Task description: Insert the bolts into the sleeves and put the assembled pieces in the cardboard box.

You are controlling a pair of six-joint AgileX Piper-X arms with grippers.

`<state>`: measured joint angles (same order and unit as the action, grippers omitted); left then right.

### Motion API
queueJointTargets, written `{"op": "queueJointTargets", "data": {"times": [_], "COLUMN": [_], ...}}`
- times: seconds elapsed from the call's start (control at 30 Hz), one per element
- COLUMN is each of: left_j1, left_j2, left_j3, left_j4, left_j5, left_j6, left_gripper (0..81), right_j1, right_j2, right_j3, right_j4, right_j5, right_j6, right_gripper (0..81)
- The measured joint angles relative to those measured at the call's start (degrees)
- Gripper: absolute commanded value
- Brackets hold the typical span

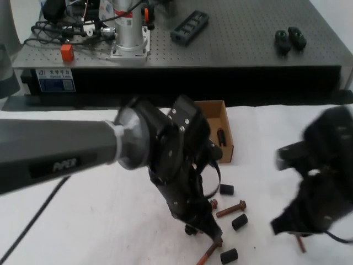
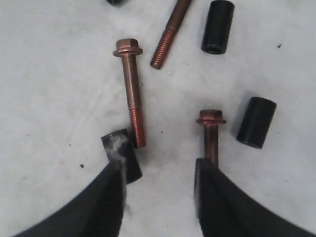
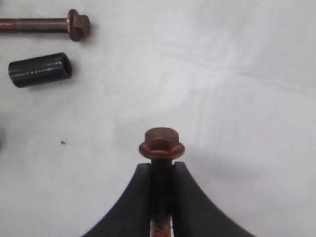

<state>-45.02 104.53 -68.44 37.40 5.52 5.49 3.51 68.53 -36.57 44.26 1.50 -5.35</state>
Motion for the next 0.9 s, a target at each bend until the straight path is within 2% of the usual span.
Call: {"op": "queueJointTargets", "data": {"times": [0.07, 0.2, 0.43, 0.6, 0.83, 0.9], "left_j1": [0.0, 0.0, 0.0, 0.0, 0.0, 0.0], "left_j2": [1.5, 5.3, 9.0, 9.5, 9.7, 9.8], "left_j3": [-0.4, -3.1, -6.9, -7.8, -8.9, -9.2], "left_j4": [0.0, 0.0, 2.5, 3.7, 7.2, 8.0], "left_j5": [-1.1, -2.8, -4.4, -4.9, -5.5, -5.5], "left_j6": [0.0, 0.4, 0.7, 0.7, 0.7, 0.7], "left_gripper": [33.3, 33.3, 31.6, 24.3, 3.3, 0.1], "right_j1": [-0.7, -0.6, -0.6, -0.6, -0.6, -0.6], "right_j2": [-7.1, -12.8, -17.4, -18.0, -18.0, -18.0], "right_j3": [1.6, 2.4, 2.5, 2.5, 2.6, 2.6], "right_j4": [1.8, 3.0, 5.4, 6.6, 7.0, 7.0], "right_j5": [-0.5, -0.8, -0.8, -0.9, -2.0, -2.0], "right_j6": [0.2, 0.3, 1.3, 1.3, 1.5, 1.6], "right_gripper": [0.0, 0.0, 0.0, 0.0, 0.0, 0.0]}}
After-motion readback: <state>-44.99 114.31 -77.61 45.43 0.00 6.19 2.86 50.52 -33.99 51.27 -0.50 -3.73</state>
